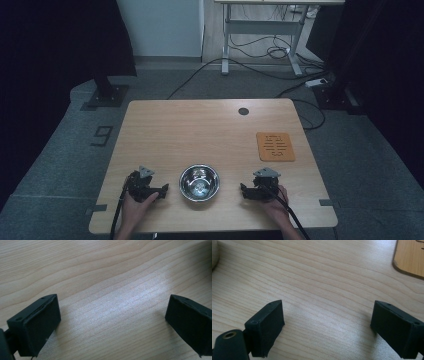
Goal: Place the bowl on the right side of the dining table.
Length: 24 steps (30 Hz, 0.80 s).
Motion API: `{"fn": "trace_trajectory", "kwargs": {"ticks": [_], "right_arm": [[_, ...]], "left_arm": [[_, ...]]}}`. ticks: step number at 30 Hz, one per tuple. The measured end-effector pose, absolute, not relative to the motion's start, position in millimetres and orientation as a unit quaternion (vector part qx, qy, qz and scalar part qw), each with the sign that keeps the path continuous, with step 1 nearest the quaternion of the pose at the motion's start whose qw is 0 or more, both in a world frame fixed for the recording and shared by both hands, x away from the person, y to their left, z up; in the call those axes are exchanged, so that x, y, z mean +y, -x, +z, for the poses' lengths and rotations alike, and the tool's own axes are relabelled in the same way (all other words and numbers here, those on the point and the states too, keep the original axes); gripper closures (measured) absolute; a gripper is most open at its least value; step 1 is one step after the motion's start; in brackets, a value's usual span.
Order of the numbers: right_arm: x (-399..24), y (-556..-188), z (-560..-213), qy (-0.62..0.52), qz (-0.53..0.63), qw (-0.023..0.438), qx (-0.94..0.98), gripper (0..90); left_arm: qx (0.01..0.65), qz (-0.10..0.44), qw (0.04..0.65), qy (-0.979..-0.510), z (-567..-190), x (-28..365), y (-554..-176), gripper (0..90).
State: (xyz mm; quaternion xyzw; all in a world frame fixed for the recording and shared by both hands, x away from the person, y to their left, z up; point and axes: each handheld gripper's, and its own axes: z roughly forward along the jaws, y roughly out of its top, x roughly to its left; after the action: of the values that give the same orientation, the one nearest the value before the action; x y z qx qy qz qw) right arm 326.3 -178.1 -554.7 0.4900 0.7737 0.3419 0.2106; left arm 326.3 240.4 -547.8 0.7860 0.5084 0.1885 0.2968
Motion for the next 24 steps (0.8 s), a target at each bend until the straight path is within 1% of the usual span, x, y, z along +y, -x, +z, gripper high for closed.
{"fn": "trace_trajectory", "kwargs": {"ticks": [4, 9, 11, 15, 24], "right_arm": [[-179, -326, -555, -0.494, 0.343, 0.215, 0.769, 13.5], [-178, -325, -554, -0.498, 0.343, 0.216, 0.767, 14.1], [-178, -325, -554, -0.499, 0.343, 0.214, 0.767, 14.6], [-180, -326, -550, -0.505, 0.359, 0.191, 0.761, 16.2], [-182, -324, -543, -0.505, 0.371, 0.190, 0.756, 17.1]], "left_arm": [[0.509, 0.189, 0.297, -0.786, -548, 240, -327, 0.0], [0.509, 0.188, 0.297, -0.786, -548, 240, -327, 0.0], [0.508, 0.189, 0.297, -0.786, -548, 240, -327, 0.0], [0.508, 0.188, 0.296, -0.787, -548, 240, -327, 0.0], [0.507, 0.188, 0.297, -0.787, -548, 240, -327, 0.0]]}}
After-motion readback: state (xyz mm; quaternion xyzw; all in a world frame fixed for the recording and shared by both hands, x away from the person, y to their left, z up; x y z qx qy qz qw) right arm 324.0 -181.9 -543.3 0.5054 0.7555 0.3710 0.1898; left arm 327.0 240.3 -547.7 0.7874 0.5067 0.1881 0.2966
